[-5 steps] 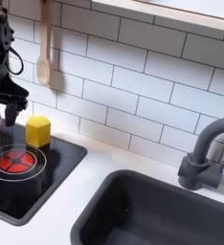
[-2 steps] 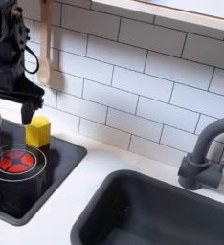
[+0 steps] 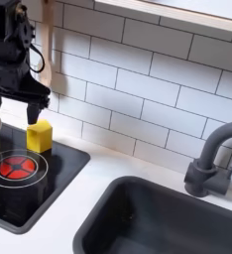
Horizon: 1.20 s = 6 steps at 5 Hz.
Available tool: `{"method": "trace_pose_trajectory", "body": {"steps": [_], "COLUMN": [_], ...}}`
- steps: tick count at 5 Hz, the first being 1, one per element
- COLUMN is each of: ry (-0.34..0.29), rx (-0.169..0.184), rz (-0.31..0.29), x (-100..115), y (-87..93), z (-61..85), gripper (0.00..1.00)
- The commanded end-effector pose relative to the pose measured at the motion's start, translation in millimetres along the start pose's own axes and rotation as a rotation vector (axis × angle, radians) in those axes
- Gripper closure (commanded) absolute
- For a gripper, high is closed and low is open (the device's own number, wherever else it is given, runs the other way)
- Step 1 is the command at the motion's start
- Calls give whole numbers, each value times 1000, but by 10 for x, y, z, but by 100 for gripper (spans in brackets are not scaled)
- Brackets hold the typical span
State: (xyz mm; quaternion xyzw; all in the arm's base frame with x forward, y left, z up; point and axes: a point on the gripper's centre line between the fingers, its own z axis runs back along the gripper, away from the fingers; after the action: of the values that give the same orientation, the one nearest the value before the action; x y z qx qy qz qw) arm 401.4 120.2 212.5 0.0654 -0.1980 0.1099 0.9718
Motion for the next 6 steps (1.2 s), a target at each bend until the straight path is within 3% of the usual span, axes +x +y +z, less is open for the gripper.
{"method": "trace_pose_trajectory", "body": {"steps": [1,3,6], "ry": [-8,0,14], "rx": [-15,-31,-35], "rz": [-11,-36,-44], "x": [134,223,265], "y": [-59,-168,-234], "z": [-144,-279,-365], "gripper": [0,0,0]}}
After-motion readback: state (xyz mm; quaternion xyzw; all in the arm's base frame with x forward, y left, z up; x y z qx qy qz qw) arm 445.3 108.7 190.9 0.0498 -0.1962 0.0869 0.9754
